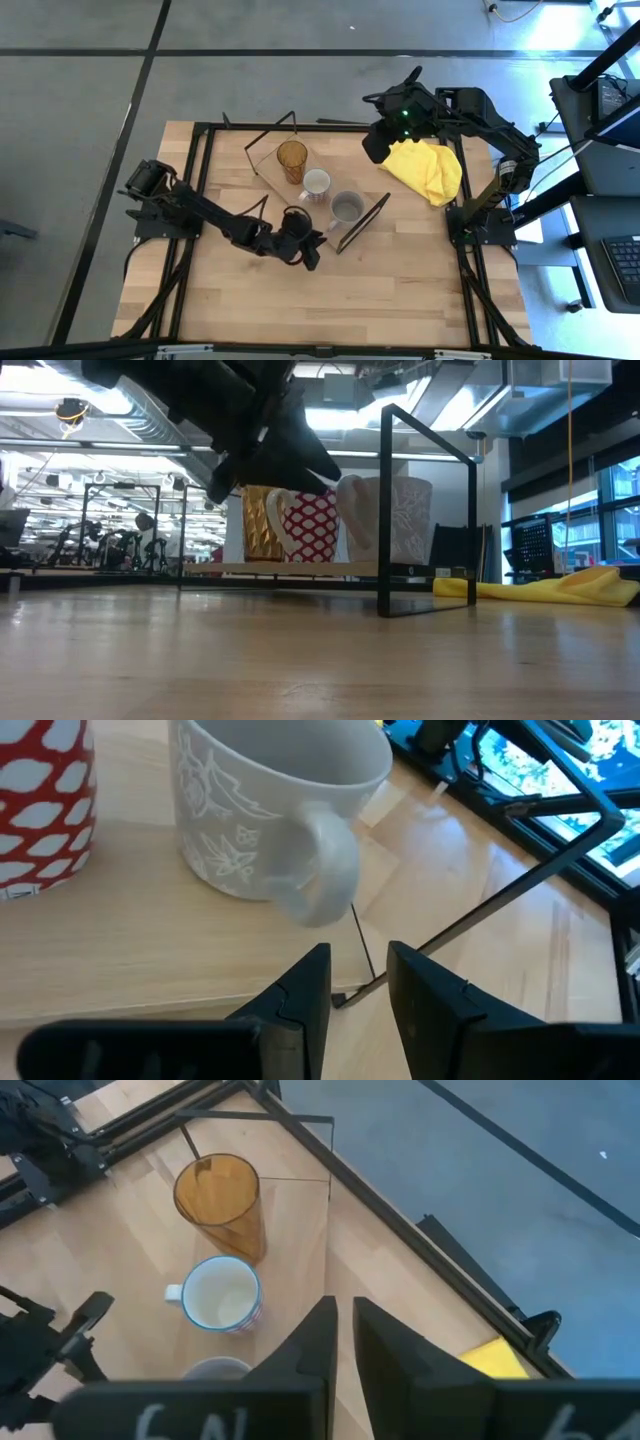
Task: Stack small to large cups/mugs on shelf
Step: Put the grey patterned mug on the shelf
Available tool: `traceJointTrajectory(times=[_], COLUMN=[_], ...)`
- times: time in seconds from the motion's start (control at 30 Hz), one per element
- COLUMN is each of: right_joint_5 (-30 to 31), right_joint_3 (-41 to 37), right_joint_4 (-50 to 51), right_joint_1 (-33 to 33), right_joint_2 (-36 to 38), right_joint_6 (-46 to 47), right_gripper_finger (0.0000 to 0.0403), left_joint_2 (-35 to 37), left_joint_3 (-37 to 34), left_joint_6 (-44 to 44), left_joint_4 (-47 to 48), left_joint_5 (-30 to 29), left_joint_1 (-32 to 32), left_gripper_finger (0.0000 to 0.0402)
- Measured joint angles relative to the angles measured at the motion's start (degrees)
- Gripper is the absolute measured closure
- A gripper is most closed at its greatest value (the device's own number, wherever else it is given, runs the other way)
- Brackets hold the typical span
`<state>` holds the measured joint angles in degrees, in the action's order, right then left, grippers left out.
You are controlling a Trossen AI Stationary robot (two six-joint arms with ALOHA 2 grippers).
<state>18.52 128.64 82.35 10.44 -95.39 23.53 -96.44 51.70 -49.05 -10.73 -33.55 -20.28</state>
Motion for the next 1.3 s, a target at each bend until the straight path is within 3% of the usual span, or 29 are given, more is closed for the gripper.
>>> traceJointTrajectory(times=[0.37,0.77,1.3], right_joint_5=[0.0,0.0,0.0], right_joint_3=[0.0,0.0,0.0], right_joint_4=[-0.1,-0.2,-0.2], right_joint_1=[0.0,0.0,0.0], right_joint_2=[0.0,0.0,0.0], right_joint_6=[0.0,0.2,0.4], right_gripper_finger=[0.0363,0.0363,0.0363], left_joint_2=[0.0,0.0,-3.7], left_joint_3=[0.0,0.0,0.0], left_joint_6=[-0.9,2.8,1.6], left_joint_4=[-5.4,-8.9,-8.7], left_joint_5=[-0.1,1.6,3.1], left_joint_1=[-1.8,0.6,1.3], left_gripper_finger=[0.0306,0.0306,0.0305])
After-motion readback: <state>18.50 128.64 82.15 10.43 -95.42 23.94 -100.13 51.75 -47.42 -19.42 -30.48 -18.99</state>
